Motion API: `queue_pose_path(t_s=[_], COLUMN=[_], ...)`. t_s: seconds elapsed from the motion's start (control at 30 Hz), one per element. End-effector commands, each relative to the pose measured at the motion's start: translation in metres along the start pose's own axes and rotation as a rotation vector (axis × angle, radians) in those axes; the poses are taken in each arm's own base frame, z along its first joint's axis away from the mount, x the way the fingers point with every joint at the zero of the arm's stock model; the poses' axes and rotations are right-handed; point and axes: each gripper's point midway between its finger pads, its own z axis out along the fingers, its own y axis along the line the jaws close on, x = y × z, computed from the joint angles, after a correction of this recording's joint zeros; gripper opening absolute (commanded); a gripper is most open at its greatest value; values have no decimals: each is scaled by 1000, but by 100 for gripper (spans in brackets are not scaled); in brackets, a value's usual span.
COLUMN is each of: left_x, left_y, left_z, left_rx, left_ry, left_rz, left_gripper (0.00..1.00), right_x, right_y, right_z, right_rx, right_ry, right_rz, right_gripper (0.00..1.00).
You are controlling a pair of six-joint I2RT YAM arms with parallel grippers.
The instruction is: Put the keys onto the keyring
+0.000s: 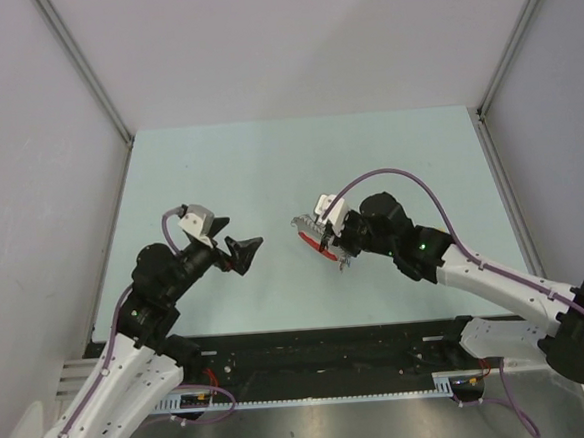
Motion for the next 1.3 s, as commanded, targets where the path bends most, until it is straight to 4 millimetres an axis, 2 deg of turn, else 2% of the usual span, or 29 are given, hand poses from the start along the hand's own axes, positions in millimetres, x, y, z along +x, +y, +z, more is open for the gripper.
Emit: queue_pose_path(t_s=[0.0, 0.2, 0.27, 0.37, 0.5, 0.63, 0.8, 0.87, 0.9, 1.03, 1.1, 1.17, 1.27], left_x=[2, -1, -6, -5, -10, -13, -13, -13, -12, -15, -15, -15, -17], left_y=[10, 12, 15, 21, 24, 27, 26, 26, 26, 24, 22, 22, 21], left_z=[-4, -11, -15, -20, -28, -32, -33, -33, -33, -33, -33, -33, -35], left_rx=[-47, -67, -89, -124, -153, -170, -164, -165, -163, -154, -145, -142, -142], left_ry=[2, -32, -49, -53, -92, -116, -120, -118, -116, -121, -121, -118, -122], left_rz=[22, 3, 12, 19, 37, 41, 47, 49, 51, 55, 59, 59, 64], left_gripper=[100, 100, 100, 100, 100, 100, 100, 100, 100, 100, 100, 100, 100], right_x=[-23, -16, -27, -23, -8, 18, 50, 53, 63, 82, 83, 93, 95], right_y=[-2, 1, -5, -6, -4, 8, 25, 27, 31, 34, 33, 34, 30], right_z=[15, 42, 51, 66, 79, 85, 80, 75, 72, 60, 54, 49, 40], right_rx=[-32, -80, -66, -64, -74, -129, -170, -165, -169, -146, -124, -104, -56], right_ry=[-103, -92, -132, -130, -90, -12, 47, 51, 72, 120, 120, 146, 146], right_rz=[-22, -27, -42, -41, -18, 28, 103, 131, 142, 184, 203, 227, 254], right_gripper=[0, 0, 0, 0, 0, 0, 0, 0, 0, 0, 1, 3, 9])
